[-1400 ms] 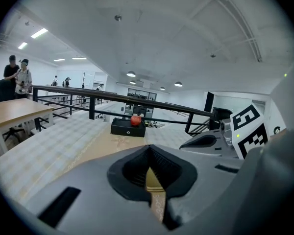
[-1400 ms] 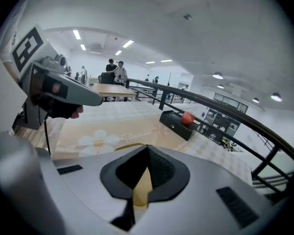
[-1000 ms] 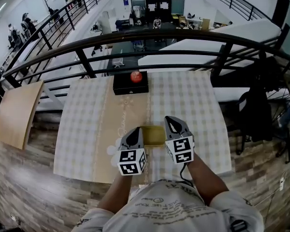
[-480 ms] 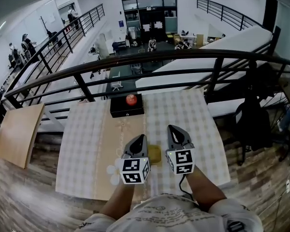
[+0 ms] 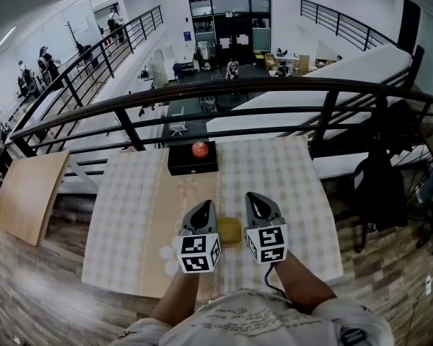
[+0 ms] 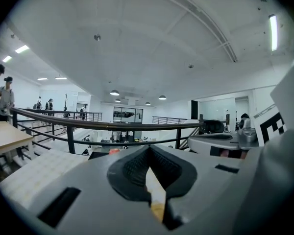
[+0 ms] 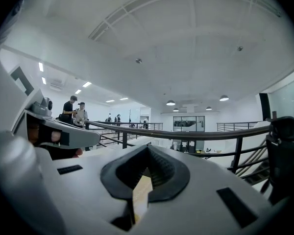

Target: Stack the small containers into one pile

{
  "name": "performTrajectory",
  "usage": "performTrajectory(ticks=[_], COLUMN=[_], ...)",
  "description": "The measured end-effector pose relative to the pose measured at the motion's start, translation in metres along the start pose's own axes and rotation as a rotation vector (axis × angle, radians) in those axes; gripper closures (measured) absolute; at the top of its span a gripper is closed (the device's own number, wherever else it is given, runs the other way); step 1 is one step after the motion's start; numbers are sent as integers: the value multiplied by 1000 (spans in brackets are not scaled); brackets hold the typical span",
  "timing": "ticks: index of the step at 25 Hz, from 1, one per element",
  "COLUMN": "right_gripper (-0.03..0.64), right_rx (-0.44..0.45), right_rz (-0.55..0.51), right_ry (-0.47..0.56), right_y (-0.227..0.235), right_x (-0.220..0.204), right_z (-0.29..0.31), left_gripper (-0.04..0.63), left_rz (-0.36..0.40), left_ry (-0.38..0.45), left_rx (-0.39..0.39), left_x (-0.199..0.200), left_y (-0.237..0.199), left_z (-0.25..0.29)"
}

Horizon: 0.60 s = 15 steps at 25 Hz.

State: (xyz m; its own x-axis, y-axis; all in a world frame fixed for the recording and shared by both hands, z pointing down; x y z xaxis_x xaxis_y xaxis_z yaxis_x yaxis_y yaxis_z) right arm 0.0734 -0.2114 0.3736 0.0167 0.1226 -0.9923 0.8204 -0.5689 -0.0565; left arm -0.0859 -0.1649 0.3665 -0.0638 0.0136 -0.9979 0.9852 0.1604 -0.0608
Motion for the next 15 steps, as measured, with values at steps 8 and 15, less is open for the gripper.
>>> performTrajectory(ticks=[8, 15], right_gripper=[615, 615], right_rx=[31, 49], right_rz=[5, -5], right_ry=[-20, -40], right_y=[-11, -22], right_x=[-9, -20], right_z=[3, 15], left_gripper=[592, 592], left_rz=[6, 10], left_ry=[-1, -7], left_rx=[10, 30], left_x=[-5, -11], left_y=[-3, -23], left_z=[-5, -4])
Point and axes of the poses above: the fingertips, and each gripper's own axes: z forward along the fingers, y to its right, x out of its top, the point moved 8 cm from there along -z, backward along the fingers, and after that the axes turned 12 degrees about y, right-handed, at the moved point
